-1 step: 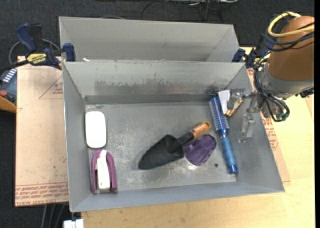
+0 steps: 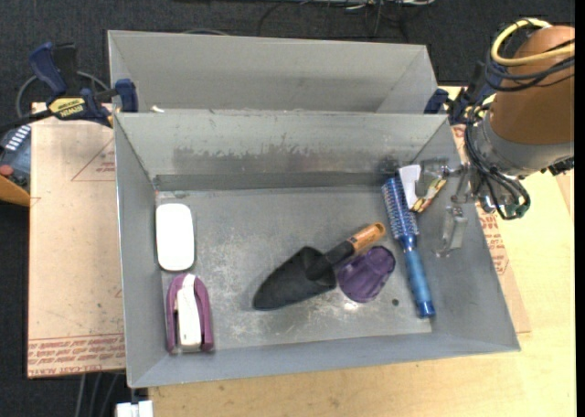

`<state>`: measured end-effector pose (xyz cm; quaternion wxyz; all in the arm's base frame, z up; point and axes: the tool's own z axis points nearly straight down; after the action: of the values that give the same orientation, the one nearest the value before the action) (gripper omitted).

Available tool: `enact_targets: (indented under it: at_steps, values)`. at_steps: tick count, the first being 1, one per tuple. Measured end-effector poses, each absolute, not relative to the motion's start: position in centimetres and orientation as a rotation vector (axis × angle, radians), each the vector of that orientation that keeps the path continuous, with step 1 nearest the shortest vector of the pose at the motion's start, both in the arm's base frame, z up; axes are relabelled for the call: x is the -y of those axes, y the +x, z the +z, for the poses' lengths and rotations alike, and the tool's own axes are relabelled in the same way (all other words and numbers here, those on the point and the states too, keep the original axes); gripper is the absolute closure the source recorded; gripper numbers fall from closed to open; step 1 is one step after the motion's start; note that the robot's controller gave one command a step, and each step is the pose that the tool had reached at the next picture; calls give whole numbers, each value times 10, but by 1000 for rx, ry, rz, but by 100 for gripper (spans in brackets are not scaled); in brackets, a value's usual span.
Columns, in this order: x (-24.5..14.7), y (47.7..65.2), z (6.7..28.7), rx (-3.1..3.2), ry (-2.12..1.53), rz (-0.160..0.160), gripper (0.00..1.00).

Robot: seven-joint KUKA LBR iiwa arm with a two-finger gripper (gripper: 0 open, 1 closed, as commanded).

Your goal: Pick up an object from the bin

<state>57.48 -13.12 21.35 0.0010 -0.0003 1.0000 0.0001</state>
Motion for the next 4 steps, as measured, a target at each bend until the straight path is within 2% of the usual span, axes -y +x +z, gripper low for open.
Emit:
enact_targets:
  at_steps: [1, 2, 3, 4]
  values:
    - [74, 598, 112, -3125, -306, 2, 0]
    - [26, 582, 147, -3127, -192, 2, 0]
    - [11, 620, 107, -3129, -238, 3, 0]
    - [-32, 558, 85, -3048, -610, 1, 0]
